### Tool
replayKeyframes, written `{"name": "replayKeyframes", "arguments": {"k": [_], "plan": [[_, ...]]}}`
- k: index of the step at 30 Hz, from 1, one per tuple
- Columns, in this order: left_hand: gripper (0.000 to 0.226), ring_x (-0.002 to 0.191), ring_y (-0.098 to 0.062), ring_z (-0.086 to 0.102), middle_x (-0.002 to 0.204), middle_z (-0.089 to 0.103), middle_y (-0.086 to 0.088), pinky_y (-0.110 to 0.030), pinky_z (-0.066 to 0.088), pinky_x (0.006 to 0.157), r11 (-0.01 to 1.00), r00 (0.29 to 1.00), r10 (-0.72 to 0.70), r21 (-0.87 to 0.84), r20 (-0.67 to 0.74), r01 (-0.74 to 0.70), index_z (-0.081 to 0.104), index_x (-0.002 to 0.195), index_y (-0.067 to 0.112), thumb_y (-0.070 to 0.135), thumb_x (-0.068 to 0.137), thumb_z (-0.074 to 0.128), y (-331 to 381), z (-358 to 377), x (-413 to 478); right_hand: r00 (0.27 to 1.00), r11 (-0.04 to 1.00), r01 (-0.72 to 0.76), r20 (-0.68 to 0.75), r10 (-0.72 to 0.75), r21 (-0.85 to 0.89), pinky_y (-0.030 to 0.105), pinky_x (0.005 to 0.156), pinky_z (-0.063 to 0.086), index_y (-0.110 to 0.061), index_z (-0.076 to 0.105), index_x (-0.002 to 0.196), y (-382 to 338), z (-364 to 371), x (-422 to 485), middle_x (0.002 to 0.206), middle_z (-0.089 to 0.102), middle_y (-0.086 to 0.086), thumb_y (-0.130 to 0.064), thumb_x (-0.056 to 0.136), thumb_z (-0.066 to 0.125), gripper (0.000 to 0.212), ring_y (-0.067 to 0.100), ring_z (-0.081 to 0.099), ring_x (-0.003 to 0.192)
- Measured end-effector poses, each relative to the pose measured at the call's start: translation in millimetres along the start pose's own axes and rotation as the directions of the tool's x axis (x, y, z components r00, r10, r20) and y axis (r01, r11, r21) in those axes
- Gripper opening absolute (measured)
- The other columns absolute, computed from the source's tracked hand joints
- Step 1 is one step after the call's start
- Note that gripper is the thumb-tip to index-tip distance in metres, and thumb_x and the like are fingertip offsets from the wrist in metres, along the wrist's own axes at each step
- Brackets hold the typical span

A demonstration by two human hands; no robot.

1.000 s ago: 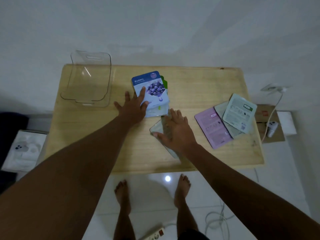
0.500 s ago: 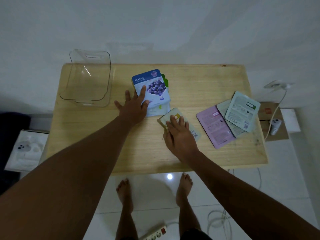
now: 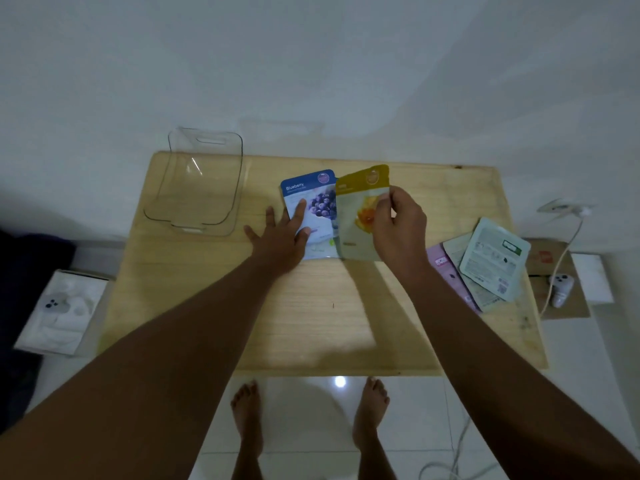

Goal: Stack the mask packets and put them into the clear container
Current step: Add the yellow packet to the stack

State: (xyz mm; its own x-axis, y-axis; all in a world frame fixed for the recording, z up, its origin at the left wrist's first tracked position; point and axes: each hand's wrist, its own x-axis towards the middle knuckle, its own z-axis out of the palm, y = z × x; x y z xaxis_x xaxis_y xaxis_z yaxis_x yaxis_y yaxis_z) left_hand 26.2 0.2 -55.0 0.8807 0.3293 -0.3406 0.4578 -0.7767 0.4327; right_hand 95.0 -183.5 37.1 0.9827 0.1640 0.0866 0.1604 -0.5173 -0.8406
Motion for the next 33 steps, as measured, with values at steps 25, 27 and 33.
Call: {"name": "replayKeyframes", "arguments": {"k": [25,27,33], "plan": [[0.067,0.152,-0.032,-0.008,0.167,0.005,0.006,-0.073,-0.008,0.109,0.999,0.999,-0.038,-0.012,-0.034,0.038,-0.008,0.155,0.036,0.053,0.101,0.027,4,0,-2,0.894,0.937,0.250,0.431,-0.125,-0.245,0.042,0.088,0.056,0.000,0.058,0.120,36,89,21,0.141,0.042,0.027,-0.018,0.092,0.041,0.037,0.039,0.062,0.106],[0.067,0.152,-0.032,-0.009,0.167,0.006,0.006,-0.073,-0.009,0.109,0.999,0.999,-0.036,-0.014,-0.030,0.036,-0.008,0.155,0.037,0.054,0.100,0.028,3,0,-2,0.892,0.940,0.240,0.436,-0.116,-0.242,0.042,0.099,0.050,0.000,0.055,0.130,37,85,21,0.147,0.036,0.032,-0.014,0.095,0.044,0.040,0.046,0.054,0.121],[0.068,0.152,-0.032,-0.009,0.167,0.005,0.006,-0.074,-0.008,0.109,0.999,0.998,-0.049,-0.019,-0.036,0.048,-0.006,0.156,0.038,0.052,0.100,0.030,4,1,-3,0.925,0.938,0.178,0.376,-0.056,-0.299,0.054,0.119,0.027,-0.002,0.037,0.150,52,41,20,0.161,0.018,0.029,-0.015,0.099,0.046,0.053,0.046,0.021,0.148]]}}
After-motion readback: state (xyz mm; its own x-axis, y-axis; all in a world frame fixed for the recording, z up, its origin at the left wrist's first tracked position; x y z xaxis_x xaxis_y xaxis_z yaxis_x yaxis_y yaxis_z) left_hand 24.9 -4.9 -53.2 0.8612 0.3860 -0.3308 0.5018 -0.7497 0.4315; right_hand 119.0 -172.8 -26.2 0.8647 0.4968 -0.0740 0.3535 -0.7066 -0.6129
